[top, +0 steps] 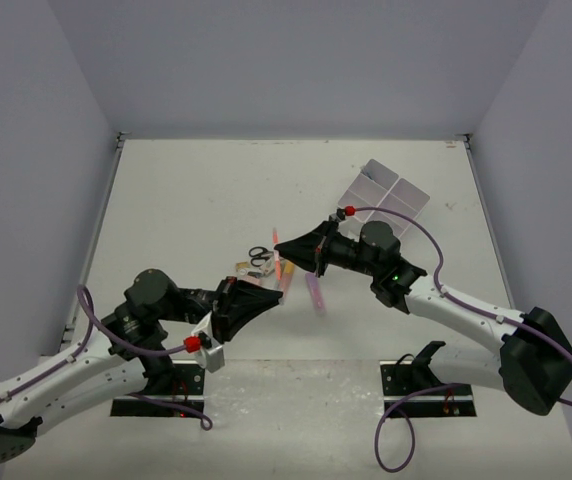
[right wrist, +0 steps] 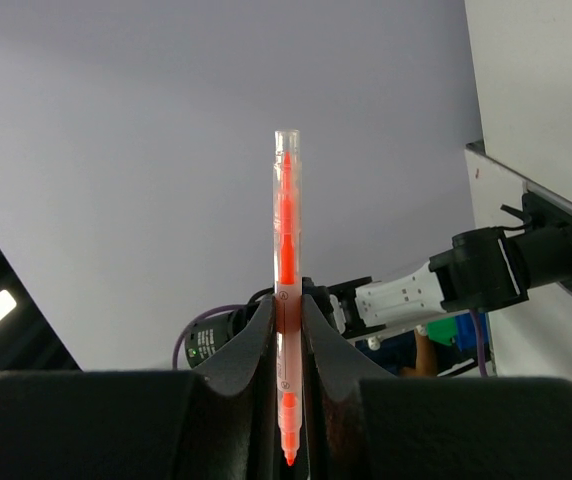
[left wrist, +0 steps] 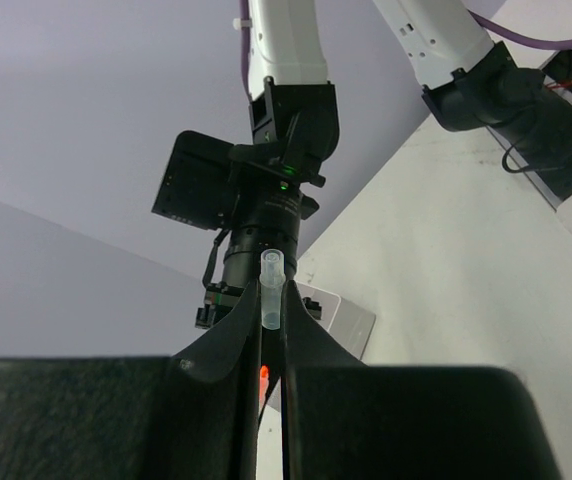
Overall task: Sort the stationery into containers
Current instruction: Close the pen cap on the pen.
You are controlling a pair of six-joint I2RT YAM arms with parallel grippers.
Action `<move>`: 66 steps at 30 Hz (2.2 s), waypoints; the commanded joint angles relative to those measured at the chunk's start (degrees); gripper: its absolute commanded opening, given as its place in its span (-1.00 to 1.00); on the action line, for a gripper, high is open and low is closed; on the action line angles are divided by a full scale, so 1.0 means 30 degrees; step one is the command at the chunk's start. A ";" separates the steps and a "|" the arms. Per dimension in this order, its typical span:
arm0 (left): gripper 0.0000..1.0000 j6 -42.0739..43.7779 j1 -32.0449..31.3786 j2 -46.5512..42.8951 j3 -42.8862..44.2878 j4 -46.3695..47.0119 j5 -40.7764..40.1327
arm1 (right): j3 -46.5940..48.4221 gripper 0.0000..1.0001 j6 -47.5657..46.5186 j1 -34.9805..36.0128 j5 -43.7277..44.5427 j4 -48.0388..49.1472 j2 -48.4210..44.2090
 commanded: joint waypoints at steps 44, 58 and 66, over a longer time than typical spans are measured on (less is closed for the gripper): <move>-1.00 0.0338 -0.0083 -0.0091 -0.0605 0.1884 -0.0823 | 0.0868 -1.00 -0.0171 0.0115 0.0126 0.0210 -0.0939; -1.00 0.0106 -0.0055 0.0318 -0.0780 0.2030 -0.0500 | 0.0896 -1.00 -0.0198 0.0115 -0.0052 0.0474 -0.1026; -1.00 0.0433 -0.0055 0.0319 -0.0657 0.1936 -0.0816 | 0.0919 -1.00 -0.0264 0.0115 0.0000 0.0415 -0.1086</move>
